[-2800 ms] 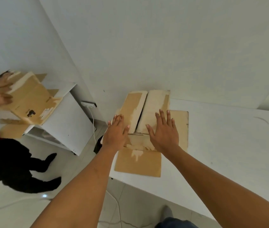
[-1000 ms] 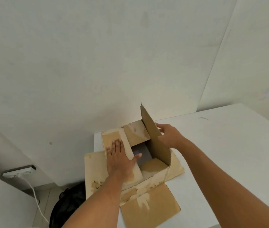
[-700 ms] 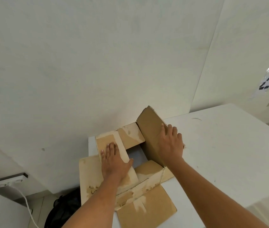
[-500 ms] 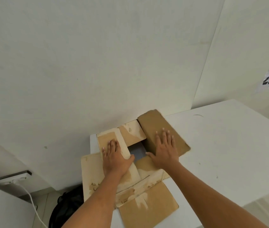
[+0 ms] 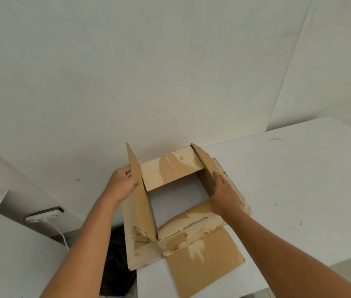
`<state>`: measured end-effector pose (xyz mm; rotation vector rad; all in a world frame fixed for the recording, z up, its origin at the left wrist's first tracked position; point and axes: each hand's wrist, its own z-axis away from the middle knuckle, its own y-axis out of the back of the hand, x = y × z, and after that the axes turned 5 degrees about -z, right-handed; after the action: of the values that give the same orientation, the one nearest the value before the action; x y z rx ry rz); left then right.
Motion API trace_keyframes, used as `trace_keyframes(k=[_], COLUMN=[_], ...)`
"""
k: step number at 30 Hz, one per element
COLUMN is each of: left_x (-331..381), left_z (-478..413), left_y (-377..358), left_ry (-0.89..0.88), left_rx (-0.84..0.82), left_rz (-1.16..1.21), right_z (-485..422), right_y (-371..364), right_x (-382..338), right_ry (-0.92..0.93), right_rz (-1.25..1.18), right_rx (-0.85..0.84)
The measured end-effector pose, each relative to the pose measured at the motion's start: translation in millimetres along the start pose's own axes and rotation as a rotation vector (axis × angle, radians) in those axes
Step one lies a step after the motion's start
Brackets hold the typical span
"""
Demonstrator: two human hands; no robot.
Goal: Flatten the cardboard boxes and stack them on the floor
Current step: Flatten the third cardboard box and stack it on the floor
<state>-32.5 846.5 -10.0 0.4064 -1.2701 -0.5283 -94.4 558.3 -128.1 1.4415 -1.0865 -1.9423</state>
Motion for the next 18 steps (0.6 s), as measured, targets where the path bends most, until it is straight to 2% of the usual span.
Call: trace_keyframes(k=[1,3,5,9,11,13,18], left_x=[-6.2,-19.1,-36.9,-71.4,-78.1,-77.3,-72.5], left_z=[-1.9,-2.7,0.2,0.0,-4.0,-5.9,-1.4], left_y=[6.0,8.6,-5.2,-47.2,-68.0,-87.2,-109.8], left_ry=[0.055,0.167,0.19,0.153,0.137,0.136,0.198], left_rx=[0.068,0.242,0.336,0.239,0.17,0.116,0.218], left_rz=[-0.033,-0.265,-0.488,-0.765,-0.703,-0.455,-0.041], right_z=[-0.1,-0.9,-0.2,1.0,1.2,1.8,3.2], right_y=[-0.2,-2.0,-2.0,-2.5,-2.5,-2.5,-2.9], right_x=[-0.3,0.7,0.2,-0.8,-1.5,-1.4,-2.8], right_ry=[-0.004,-0.008,-0.015,-0.01,-0.007,-0.01,-0.009], right_rz=[-0.004,-0.02,-0.041,-0.045,-0.046,-0.04,0.003], right_rx=[0.0,0.008,0.018,0.019,0.021,0.022,0.012])
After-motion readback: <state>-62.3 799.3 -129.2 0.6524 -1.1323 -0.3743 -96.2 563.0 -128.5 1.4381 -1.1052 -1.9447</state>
